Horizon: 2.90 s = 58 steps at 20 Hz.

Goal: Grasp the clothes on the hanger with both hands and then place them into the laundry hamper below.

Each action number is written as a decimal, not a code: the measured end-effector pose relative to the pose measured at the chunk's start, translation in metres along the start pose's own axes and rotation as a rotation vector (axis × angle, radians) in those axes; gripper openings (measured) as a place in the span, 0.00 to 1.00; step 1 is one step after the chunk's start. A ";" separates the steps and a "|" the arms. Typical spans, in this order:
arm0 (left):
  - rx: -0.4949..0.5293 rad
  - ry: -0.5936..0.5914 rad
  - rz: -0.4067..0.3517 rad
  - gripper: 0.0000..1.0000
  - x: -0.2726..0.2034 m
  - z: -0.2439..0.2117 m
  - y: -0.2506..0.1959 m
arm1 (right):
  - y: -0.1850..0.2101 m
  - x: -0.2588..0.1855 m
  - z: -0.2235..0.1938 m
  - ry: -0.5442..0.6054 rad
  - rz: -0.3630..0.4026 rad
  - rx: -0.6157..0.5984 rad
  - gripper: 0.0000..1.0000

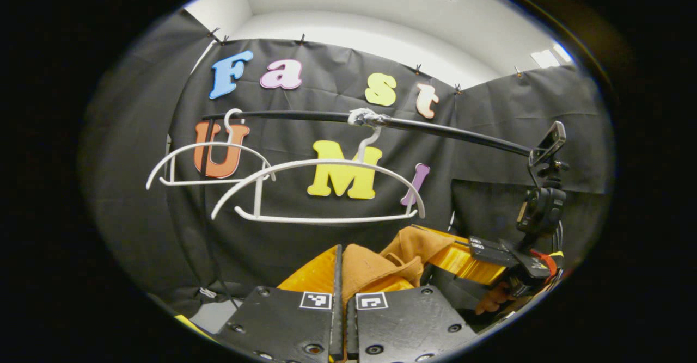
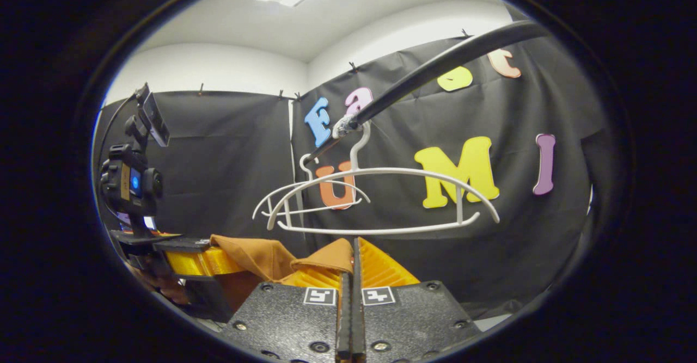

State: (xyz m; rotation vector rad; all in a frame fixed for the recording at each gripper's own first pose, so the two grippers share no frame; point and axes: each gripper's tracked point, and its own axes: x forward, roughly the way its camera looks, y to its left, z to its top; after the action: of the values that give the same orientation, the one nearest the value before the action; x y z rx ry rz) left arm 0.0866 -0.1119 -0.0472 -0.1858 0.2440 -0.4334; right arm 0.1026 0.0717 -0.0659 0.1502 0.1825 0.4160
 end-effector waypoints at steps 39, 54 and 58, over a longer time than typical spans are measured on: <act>-0.200 0.808 0.475 0.80 -0.025 -0.331 0.067 | -0.117 -0.013 -0.324 0.907 -0.077 -0.085 0.50; -0.097 0.670 0.396 0.97 -0.104 -0.253 0.057 | -0.084 -0.079 -0.229 0.626 -0.344 -0.114 0.78; -0.028 0.508 0.333 0.97 -0.127 -0.193 0.041 | -0.048 -0.114 -0.156 0.422 -0.409 -0.118 0.78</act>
State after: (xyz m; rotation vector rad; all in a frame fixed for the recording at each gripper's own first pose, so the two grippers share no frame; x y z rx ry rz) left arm -0.0618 -0.0441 -0.2164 -0.0570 0.7687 -0.1386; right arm -0.0137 -0.0018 -0.2097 -0.0944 0.5913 0.0443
